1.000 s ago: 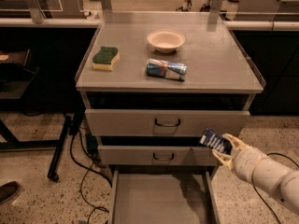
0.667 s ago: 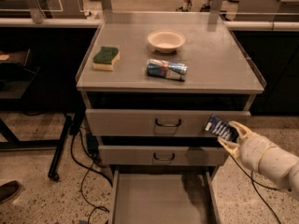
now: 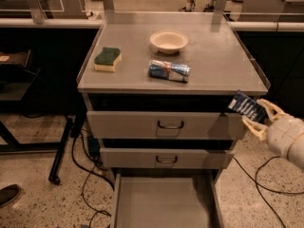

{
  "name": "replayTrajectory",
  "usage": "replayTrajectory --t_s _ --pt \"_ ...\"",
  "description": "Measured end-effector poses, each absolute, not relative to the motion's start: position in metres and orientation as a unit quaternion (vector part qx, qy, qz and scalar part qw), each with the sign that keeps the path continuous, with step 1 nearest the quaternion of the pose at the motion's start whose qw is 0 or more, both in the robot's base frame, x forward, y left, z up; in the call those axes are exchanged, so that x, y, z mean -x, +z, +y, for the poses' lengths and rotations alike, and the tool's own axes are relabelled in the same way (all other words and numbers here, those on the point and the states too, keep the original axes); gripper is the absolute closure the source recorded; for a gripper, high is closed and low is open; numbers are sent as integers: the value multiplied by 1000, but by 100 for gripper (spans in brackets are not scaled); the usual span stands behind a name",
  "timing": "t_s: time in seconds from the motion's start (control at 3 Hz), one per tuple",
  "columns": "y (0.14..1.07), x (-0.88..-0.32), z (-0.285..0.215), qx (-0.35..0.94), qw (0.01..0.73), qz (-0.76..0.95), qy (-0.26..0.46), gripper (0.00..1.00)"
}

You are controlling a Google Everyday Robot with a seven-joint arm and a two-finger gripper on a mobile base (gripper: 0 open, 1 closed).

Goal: Pick rxbar blueberry from bottom drawer and place on counter

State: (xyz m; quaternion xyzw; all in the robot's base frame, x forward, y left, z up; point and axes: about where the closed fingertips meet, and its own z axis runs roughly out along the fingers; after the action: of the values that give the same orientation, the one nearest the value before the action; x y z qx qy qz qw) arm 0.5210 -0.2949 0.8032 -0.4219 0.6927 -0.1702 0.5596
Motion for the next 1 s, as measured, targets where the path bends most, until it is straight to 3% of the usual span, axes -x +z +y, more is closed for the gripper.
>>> replayTrajectory --t_s 0.33,0.67,1.0 --pt "807 -520 -297 420 562 692 -173 100" --pt "878 -573 -301 412 591 669 -186 100" --pt "878 -573 -301 412 591 668 -186 100"
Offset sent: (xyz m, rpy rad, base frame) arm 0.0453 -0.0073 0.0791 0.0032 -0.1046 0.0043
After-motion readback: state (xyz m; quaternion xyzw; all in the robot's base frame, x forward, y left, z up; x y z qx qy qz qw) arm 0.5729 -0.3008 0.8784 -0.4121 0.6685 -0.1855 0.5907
